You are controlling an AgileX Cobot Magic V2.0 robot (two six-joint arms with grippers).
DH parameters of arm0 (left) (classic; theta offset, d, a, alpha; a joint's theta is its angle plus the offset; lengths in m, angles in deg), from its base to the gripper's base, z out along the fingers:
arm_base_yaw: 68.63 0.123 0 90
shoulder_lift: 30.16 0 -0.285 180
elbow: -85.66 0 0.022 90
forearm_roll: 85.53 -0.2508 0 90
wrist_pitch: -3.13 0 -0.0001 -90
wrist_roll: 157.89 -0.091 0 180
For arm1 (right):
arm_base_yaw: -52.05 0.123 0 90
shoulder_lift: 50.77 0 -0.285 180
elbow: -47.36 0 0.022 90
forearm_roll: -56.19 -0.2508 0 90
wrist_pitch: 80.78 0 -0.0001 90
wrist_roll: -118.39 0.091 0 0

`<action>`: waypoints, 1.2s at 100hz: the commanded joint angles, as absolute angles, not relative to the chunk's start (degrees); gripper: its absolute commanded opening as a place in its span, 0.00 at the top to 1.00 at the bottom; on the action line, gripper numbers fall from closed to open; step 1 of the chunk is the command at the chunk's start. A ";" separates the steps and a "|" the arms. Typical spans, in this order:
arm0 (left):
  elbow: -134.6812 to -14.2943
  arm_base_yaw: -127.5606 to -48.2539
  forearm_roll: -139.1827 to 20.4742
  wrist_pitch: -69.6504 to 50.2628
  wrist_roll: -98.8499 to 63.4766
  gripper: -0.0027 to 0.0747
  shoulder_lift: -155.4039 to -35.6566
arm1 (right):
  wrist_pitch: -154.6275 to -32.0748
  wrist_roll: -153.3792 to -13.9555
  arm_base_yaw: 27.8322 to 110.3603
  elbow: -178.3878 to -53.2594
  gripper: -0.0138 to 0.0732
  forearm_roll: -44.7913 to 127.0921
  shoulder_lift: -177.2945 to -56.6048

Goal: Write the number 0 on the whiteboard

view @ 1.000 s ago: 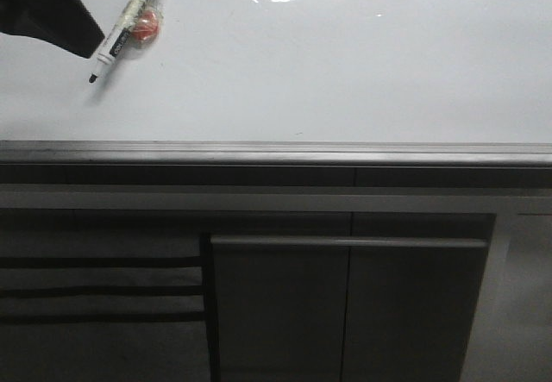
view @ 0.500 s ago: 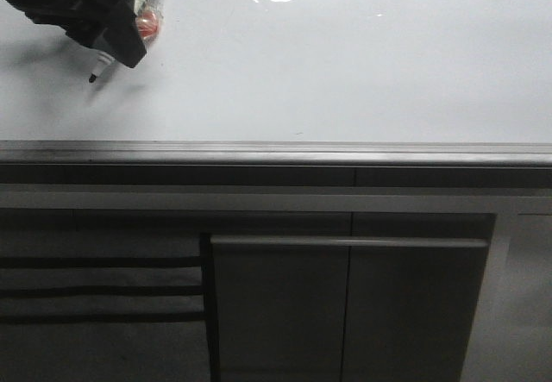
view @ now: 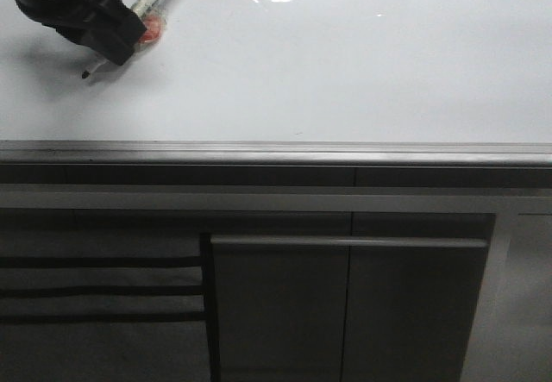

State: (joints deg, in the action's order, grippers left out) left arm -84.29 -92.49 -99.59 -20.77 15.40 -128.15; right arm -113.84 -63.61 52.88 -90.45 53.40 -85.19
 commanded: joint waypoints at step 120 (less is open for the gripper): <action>-86.37 -123.13 -88.79 -59.05 -4.19 0.99 -115.47 | -136.99 -122.26 90.73 -121.54 0.46 31.03 -131.18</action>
State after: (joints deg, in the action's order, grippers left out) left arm -84.55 -122.69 -89.06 -60.56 -4.12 -117.48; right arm -139.85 -121.50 87.88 -117.96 30.97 -129.46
